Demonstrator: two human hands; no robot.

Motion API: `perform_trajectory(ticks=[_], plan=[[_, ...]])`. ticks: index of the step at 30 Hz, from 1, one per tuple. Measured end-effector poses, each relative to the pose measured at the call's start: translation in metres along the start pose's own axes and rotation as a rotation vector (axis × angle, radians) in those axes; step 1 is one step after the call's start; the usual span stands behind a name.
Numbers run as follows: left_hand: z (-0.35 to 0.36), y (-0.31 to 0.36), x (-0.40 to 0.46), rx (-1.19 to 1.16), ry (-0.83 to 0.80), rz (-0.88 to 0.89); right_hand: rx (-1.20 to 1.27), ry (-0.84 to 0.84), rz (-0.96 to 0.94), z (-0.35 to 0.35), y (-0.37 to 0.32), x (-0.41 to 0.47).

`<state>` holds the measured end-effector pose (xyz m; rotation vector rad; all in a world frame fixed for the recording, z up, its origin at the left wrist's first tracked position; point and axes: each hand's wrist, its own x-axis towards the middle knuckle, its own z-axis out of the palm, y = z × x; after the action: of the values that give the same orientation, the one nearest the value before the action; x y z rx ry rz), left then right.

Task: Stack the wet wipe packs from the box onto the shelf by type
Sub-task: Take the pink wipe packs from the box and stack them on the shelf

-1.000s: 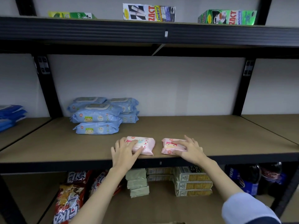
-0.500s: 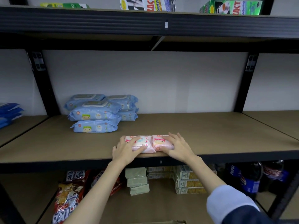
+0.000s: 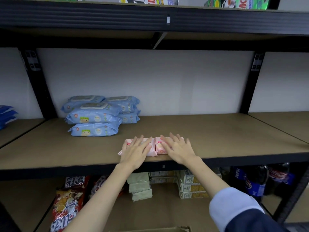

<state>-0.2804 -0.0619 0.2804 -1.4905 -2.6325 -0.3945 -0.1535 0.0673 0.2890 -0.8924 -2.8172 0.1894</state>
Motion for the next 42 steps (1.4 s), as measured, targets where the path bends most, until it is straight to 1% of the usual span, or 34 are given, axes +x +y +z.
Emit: perform_trajectory(ticks=[3, 7, 12, 14, 16, 18, 24, 26, 29, 30, 32, 34, 38, 42], plan=[[0.002, 0.001, 0.004, 0.042, -0.01, -0.024, 0.067, -0.039, -0.006, 0.0, 0.007, 0.001], [0.0, 0.003, 0.009, 0.083, -0.048, -0.046, 0.126, 0.005, -0.036, 0.003, 0.022, -0.003], [0.0, 0.003, 0.01, 0.097, -0.069, -0.057, 0.148, 0.013, -0.032, 0.004, 0.017, -0.002], [0.001, 0.002, 0.009, 0.101, -0.06, -0.08, 0.111, 0.012, 0.004, 0.001, 0.015, -0.003], [0.003, 0.001, 0.007, 0.121, -0.039, -0.106, 0.052, -0.003, 0.078, -0.002, 0.015, -0.005], [0.005, 0.002, 0.007, 0.139, -0.029, -0.112, 0.072, -0.04, 0.14, -0.003, 0.014, -0.007], [0.003, 0.002, 0.012, 0.092, -0.037, -0.088, 0.094, -0.043, 0.166, -0.001, 0.003, -0.003], [0.001, 0.0, 0.009, 0.04, 0.004, -0.111, 0.116, -0.013, 0.181, -0.001, 0.003, -0.003], [-0.002, -0.013, -0.001, -0.022, 0.123, -0.256, 0.146, 0.046, 0.239, -0.002, 0.012, -0.009], [-0.002, -0.02, -0.005, -0.04, 0.12, -0.31, 0.145, 0.05, 0.262, -0.002, 0.017, -0.011], [-0.002, -0.031, -0.013, -0.088, 0.061, -0.371, 0.136, 0.032, 0.28, 0.0, 0.026, -0.015], [0.002, -0.032, -0.018, -0.126, 0.071, -0.368, 0.12, 0.027, 0.251, 0.005, 0.027, -0.015], [0.009, -0.021, -0.021, -0.178, 0.233, -0.358, 0.135, 0.044, 0.231, 0.009, 0.02, -0.012], [0.012, -0.022, -0.021, -0.179, 0.283, -0.352, 0.119, 0.028, 0.234, 0.008, 0.021, -0.01]])
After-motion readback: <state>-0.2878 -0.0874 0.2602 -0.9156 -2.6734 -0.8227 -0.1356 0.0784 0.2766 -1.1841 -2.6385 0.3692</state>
